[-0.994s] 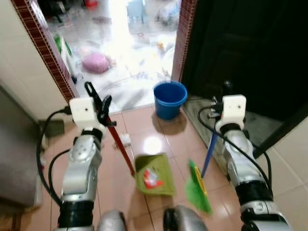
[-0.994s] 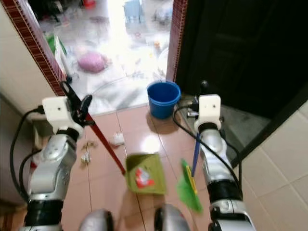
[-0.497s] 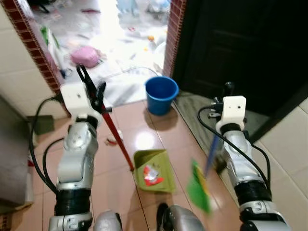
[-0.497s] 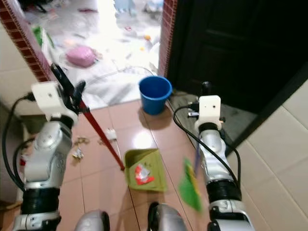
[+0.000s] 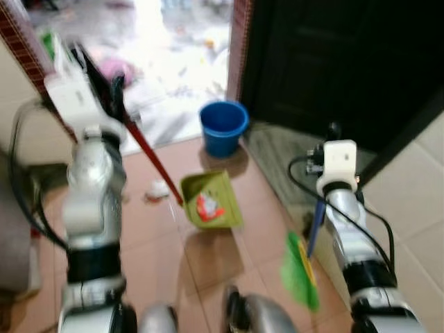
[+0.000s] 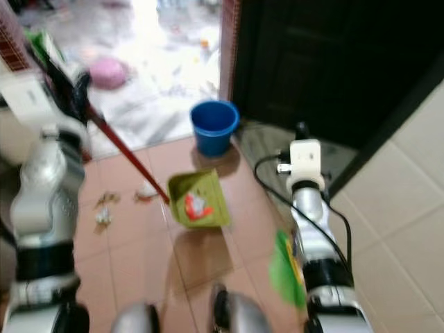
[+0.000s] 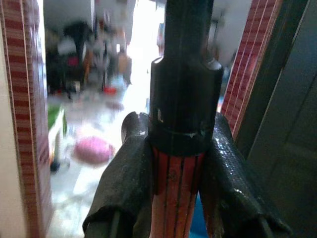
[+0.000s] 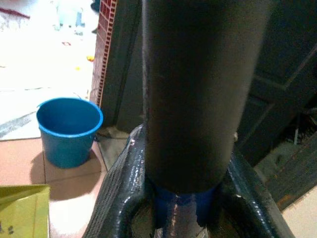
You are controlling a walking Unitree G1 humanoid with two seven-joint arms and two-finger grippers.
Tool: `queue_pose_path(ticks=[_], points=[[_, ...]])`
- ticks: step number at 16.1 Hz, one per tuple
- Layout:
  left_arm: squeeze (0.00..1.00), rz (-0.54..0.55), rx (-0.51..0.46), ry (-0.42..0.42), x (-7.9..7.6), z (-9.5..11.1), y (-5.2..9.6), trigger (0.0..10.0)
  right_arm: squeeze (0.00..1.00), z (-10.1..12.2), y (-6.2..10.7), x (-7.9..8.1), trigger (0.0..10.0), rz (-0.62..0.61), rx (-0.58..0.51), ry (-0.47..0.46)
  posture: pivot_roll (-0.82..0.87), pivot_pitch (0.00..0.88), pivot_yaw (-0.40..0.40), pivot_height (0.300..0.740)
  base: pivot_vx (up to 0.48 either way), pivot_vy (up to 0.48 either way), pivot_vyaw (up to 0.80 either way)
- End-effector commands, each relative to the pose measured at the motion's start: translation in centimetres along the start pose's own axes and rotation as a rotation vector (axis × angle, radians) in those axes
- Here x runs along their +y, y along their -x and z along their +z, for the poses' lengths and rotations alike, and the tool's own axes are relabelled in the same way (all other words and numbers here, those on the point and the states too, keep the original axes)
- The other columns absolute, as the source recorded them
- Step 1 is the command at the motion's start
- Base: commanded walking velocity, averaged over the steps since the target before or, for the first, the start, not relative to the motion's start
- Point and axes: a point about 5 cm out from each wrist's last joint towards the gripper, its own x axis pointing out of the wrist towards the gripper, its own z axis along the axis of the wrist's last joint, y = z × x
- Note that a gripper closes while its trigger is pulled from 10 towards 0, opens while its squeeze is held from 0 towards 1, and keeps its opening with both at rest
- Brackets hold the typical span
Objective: Sweep floor
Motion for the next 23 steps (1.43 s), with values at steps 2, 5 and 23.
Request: queue_pose_path(ticks=[2, 5, 23], points=[[0.0, 0.018, -0.111, 0.032, 0.2, 2.8, -0.8, 10.0, 0.0, -0.3, 0.0, -0.2, 10.0, -0.007, 0.013, 0.025, -0.05, 0.08, -0.019, 0.74, 0.0, 0.0, 0.0], [0.0, 0.029, -0.151, 0.04, 0.6, 4.2, -1.4, 10.0, 0.0, -0.4, 0.0, -0.1, 10.0, -0.003, 0.013, 0.024, -0.05, 0.075, -0.016, 0.74, 0.275, 0.094, 0.0], [0.0, -0.029, -0.261, 0.097, -0.3, 7.5, -2.7, 10.0, 0.0, -0.6, 0.0, 0.2, 10.0, 0.005, 0.015, 0.028, -0.05, 0.083, -0.016, 0.74, 0.377, 0.226, 0.0]])
